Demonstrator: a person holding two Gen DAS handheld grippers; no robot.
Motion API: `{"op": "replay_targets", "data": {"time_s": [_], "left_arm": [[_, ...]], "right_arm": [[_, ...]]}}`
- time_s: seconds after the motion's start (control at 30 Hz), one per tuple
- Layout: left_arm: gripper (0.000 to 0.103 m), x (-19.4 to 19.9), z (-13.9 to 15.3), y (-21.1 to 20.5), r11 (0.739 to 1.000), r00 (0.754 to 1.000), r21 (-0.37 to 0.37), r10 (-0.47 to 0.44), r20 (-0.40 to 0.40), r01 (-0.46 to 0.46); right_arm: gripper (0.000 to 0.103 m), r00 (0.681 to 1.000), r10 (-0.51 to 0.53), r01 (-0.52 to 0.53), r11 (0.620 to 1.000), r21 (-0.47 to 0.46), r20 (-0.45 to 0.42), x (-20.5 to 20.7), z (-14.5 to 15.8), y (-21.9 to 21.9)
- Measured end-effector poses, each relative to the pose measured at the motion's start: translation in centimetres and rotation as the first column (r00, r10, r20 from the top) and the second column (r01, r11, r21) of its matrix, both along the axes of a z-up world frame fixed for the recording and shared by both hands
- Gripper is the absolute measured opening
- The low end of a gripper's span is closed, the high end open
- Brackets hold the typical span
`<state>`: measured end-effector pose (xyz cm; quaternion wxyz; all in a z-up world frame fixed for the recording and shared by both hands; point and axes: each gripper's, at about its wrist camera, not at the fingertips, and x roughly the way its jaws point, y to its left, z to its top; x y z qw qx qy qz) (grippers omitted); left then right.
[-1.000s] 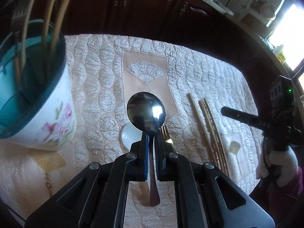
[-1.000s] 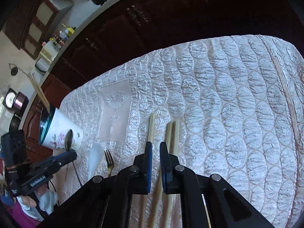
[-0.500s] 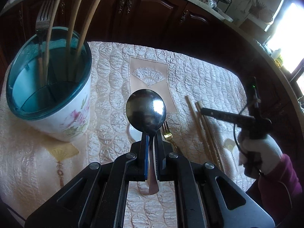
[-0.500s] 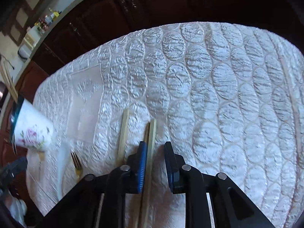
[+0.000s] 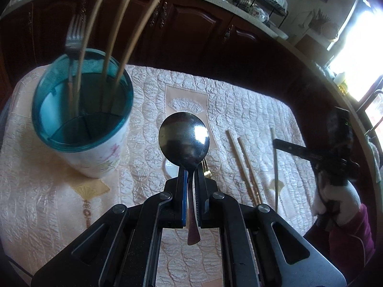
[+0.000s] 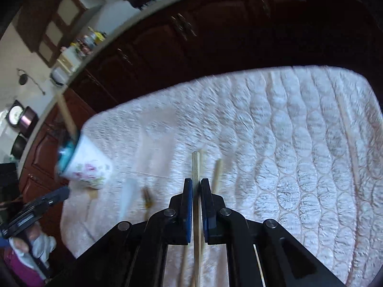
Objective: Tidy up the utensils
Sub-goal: 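Lift the silver spoon and chopstick and carry both toward the utensil holder, then lower the spoon and chopstick into the holder and open both tools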
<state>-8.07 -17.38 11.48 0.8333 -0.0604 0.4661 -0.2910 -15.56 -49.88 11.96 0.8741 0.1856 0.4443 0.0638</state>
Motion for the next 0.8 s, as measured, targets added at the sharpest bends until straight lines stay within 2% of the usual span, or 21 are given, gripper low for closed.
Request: {"op": "replay_targets", "data": {"time_s": [0.2,0.43,0.67,0.8], "left_arm": [[0.004,-0.5,2.2,2.3,0.999,0.999,-0.028,0.028,0.031,-0.027],[0.004,-0.5,6.4,5.9,0.995,0.992,-0.069,0.078,0.103,-0.071],[0.004,0.9,10.7,10.5,0.982,0.964,-0.089,0.181,0.196,-0.166],[0.004,2.4,11.9,12.1,0.97,0.944,-0.093,0.241,0.228,-0.225]], "right_arm": [[0.006,0.991,0.061,-0.062,0.998,0.01,0.115,-1.2,5.2,2.7],[0.005,0.964,0.148,-0.146,0.989,-0.025,0.22,-0.2,10.5,6.8],[0.005,0.933,0.215,-0.212,0.976,-0.044,0.289,1.7,14.0,10.7],[0.005,0.905,0.265,-0.257,0.964,-0.069,0.333,2.5,16.7,13.1]]}}
